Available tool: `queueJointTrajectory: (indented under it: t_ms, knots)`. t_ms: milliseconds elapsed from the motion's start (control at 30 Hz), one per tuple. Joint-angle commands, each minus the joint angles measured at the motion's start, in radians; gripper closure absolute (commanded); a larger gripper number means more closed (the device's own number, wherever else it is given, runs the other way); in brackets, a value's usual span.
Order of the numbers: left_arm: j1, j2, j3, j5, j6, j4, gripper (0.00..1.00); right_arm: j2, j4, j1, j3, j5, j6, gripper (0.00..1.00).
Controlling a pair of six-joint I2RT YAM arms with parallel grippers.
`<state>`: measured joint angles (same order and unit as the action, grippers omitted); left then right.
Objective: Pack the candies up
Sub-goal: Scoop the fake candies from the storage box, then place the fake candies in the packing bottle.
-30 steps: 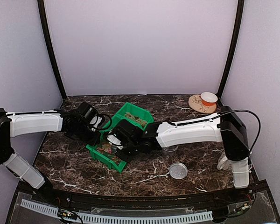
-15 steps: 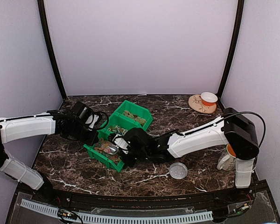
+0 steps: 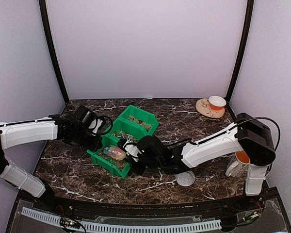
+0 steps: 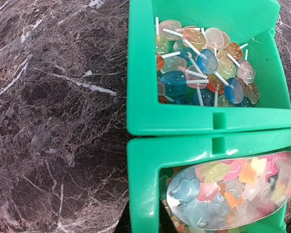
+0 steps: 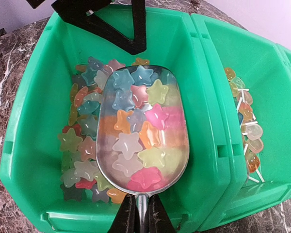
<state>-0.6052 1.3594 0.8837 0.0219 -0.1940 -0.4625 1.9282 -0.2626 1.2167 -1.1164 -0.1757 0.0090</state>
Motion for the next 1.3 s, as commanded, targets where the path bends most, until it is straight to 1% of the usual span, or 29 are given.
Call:
queueJointTrajectory:
  t_ms: [0, 467, 667, 800, 833, 933, 1100, 1267]
  knots:
    - [-0.004, -0.072, 0.035, -0.029, -0.019, 0.150, 1.00, -0.043, -0.012, -0.010, 0.041, -0.060, 0.008, 1.00]
    - [-0.004, -0.072, 0.038, -0.013, -0.007, 0.146, 1.00, -0.196, -0.086, -0.012, 0.168, -0.095, -0.022, 1.00]
    - [-0.004, -0.074, 0.037, -0.008, -0.007, 0.143, 1.00, -0.261, -0.197, -0.011, 0.262, -0.091, -0.030, 1.00]
    - [-0.004, -0.074, 0.037, -0.007, -0.006, 0.143, 1.00, -0.325, -0.342, -0.011, 0.368, -0.103, -0.048, 1.00]
    - [-0.004, -0.074, 0.038, -0.007, -0.006, 0.143, 1.00, -0.363, -0.379, -0.012, 0.394, -0.112, -0.055, 1.00]
    - [-0.004, -0.074, 0.038, -0.010, -0.007, 0.145, 1.00, -0.405, -0.468, -0.014, 0.446, -0.153, -0.077, 1.00]
    - [-0.004, -0.075, 0.040, -0.012, -0.005, 0.142, 1.00, -0.426, -0.488, -0.014, 0.463, -0.214, -0.109, 1.00]
    - [-0.004, -0.081, 0.039, -0.010, -0.004, 0.142, 1.00, -0.495, -0.590, -0.018, 0.557, -0.279, -0.132, 1.00]
